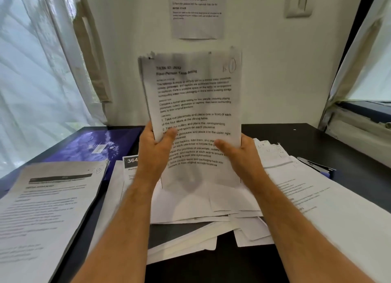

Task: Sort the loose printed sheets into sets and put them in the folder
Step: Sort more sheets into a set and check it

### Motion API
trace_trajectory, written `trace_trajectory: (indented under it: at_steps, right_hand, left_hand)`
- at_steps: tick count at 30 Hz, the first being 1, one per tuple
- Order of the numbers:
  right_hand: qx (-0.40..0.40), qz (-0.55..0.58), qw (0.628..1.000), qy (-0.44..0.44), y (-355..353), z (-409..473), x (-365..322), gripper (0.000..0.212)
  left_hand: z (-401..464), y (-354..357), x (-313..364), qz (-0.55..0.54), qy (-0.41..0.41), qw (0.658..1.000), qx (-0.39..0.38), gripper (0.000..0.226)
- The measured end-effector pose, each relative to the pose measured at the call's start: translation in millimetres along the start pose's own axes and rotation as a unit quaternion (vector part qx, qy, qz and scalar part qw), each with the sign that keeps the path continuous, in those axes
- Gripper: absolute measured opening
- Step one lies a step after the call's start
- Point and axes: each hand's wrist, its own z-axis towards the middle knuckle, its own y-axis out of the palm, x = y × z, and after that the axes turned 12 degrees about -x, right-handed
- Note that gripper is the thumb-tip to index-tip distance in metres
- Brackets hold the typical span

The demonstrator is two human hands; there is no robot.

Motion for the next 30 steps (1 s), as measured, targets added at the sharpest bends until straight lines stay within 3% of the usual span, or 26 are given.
trace_trajectory:
  at_steps: [3,8,14,18,22,26,30]
  right_hand:
    - [0.012,0.013,0.999,0.038,-0.2,-1.8,7.2,0.033]
    - [0.074,0.018,0.997,-0.009,0.4,-0.4,3.5,0.027]
    - [0.059,-0.072,0.996,0.012,3.8,-0.7,15.0,0.028]
    - [0.074,-0.055,0.996,0.022,-0.4,1.0,14.3,0.018]
    - [0.104,-0.011,0.993,0.046,-21.8,-4.0,6.4,0.025]
    - [0.14,0.015,0.986,0.092,-58.6,-16.1,-4.0,0.023]
    - [0.14,-0.016,0.98,0.144,-100.8,-29.0,-14.4,0.021]
  left_hand:
    - [-3.8,0.6,-10.7,0.016,-0.034,0.998,-0.041,0.022]
    - [-1.2,2.8,-4.9,0.006,-0.009,1.0,-0.023,0.022]
    - [-4.7,6.0,-18.0,0.044,-0.057,0.996,-0.059,0.019]
    - [-7.2,11.9,-10.2,0.017,-0.057,0.997,-0.057,0.019]
    - [-18.0,25.6,-3.0,-0.024,-0.075,0.995,-0.061,0.039]
    - [-29.9,48.5,-3.3,0.08,-0.148,0.984,-0.06,0.067]
    - [-49.1,75.5,4.3,0.148,-0.164,0.963,-0.157,0.078]
